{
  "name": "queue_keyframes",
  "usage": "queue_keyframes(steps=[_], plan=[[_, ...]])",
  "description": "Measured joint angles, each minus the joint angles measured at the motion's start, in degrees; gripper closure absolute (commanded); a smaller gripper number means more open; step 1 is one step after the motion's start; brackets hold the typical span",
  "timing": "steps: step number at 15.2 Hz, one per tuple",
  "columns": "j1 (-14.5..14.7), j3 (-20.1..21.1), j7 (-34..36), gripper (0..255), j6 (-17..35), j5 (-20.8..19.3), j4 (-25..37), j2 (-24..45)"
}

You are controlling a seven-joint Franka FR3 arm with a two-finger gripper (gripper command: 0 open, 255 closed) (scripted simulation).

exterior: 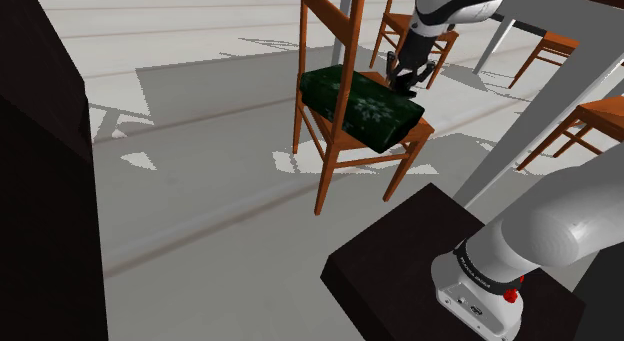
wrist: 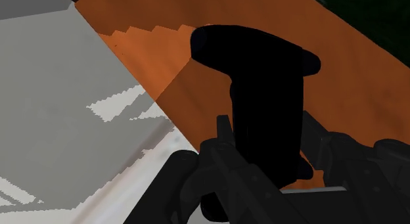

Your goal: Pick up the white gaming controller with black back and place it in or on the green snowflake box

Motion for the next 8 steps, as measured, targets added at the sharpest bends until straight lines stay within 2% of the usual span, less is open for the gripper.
queue_keyframes(steps=[8], plan=[[0.1,0.4,0.1,255,-6.2,-0.1,4.7,-1.5]])
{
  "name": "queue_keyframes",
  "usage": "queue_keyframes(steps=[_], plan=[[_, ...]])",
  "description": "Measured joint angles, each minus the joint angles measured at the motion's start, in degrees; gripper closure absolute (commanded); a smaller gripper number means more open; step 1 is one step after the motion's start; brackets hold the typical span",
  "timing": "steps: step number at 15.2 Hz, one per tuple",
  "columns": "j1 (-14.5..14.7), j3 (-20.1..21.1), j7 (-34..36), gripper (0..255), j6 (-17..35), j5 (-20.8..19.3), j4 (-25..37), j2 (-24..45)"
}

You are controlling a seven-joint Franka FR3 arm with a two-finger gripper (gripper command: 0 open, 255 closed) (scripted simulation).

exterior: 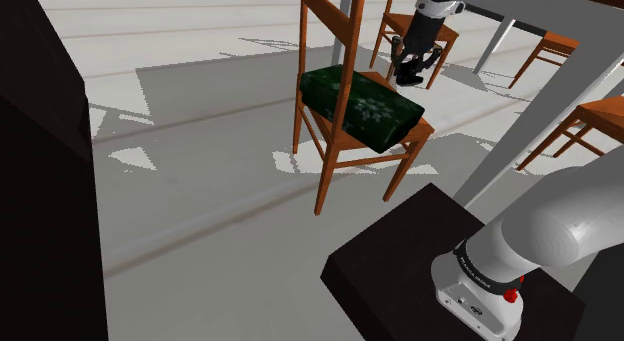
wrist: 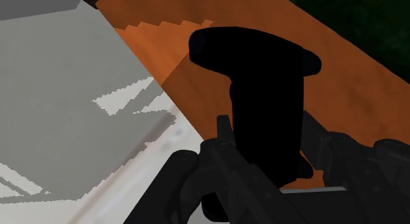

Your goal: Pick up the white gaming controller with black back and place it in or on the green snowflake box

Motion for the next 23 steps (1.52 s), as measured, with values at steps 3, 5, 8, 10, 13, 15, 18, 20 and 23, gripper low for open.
queue_keyframes(steps=[3,5,8,10,13,15,18,20,23], plan=[[0.0,0.1,0.0,255,-2.4,0.0,2.2,-0.2],[0.1,0.2,-0.1,255,-3.8,0.0,3.3,-0.5],[0.1,0.2,-0.2,255,-6.1,0.0,5.3,-0.8],[0.1,0.3,-0.2,255,-7.6,0.1,6.8,-0.8],[0.2,0.3,-0.3,255,-11.3,0.4,8.8,-0.2],[0.2,0.3,-0.3,255,-15.4,0.7,10.5,0.5],[0.4,0.7,-0.3,255,-15.0,0.5,13.2,-0.3],[0.6,1.1,0.2,255,-15.3,0.5,14.1,-0.5],[1.7,3.2,3.6,255,-15.1,0.6,13.3,-1.5]])
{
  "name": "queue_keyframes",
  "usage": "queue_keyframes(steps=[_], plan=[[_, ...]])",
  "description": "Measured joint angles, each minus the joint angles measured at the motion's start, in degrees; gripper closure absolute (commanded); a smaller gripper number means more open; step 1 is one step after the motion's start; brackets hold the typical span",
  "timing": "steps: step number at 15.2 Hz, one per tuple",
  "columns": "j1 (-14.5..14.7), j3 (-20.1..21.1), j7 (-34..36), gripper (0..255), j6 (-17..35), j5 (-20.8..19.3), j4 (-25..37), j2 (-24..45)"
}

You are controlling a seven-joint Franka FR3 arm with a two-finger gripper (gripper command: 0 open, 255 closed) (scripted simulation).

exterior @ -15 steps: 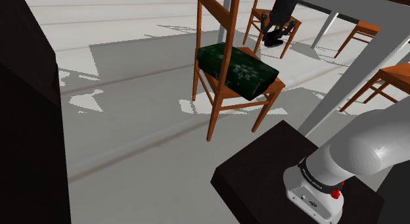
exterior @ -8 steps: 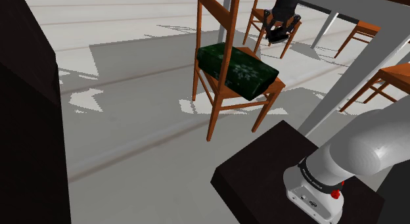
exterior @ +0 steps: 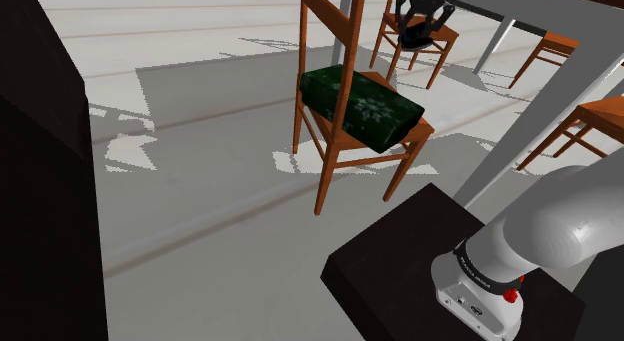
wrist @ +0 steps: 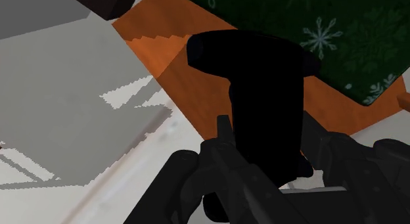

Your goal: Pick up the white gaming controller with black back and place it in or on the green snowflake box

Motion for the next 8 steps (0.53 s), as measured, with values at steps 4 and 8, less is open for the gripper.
queue_keyframes(steps=[4,8], plan=[[2.2,3.8,5.9,255,0.1,0.6,-1.3,-0.9],[4.4,7.6,11.6,255,0.3,1.3,-1.6,-0.8]])
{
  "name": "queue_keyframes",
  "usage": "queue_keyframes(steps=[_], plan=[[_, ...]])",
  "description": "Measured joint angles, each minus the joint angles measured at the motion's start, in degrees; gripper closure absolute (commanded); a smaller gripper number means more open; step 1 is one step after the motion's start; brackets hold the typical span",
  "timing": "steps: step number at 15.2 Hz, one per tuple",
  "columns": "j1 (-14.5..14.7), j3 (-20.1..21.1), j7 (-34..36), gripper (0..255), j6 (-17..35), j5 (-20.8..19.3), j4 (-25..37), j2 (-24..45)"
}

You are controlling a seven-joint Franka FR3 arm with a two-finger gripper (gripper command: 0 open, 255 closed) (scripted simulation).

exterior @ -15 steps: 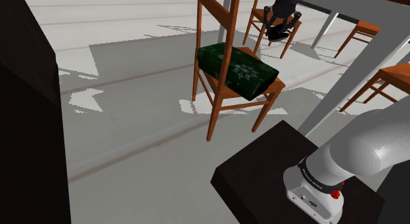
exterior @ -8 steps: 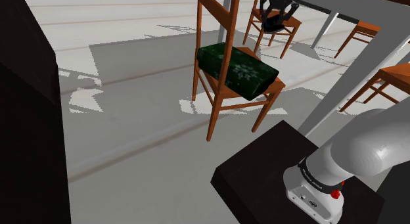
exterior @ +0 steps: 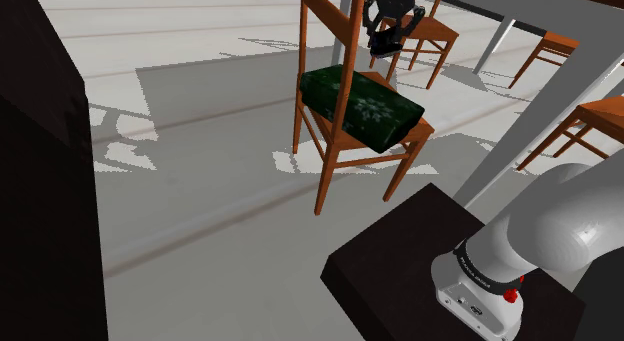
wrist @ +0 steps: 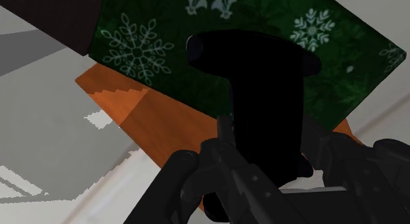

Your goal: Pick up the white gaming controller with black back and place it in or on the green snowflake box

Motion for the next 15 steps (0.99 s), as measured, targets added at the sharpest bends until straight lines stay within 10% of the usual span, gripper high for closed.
queue_keyframes(steps=[15], plan=[[0.6,1.0,2.0,255,9.1,0.1,-8.9,0.2]])
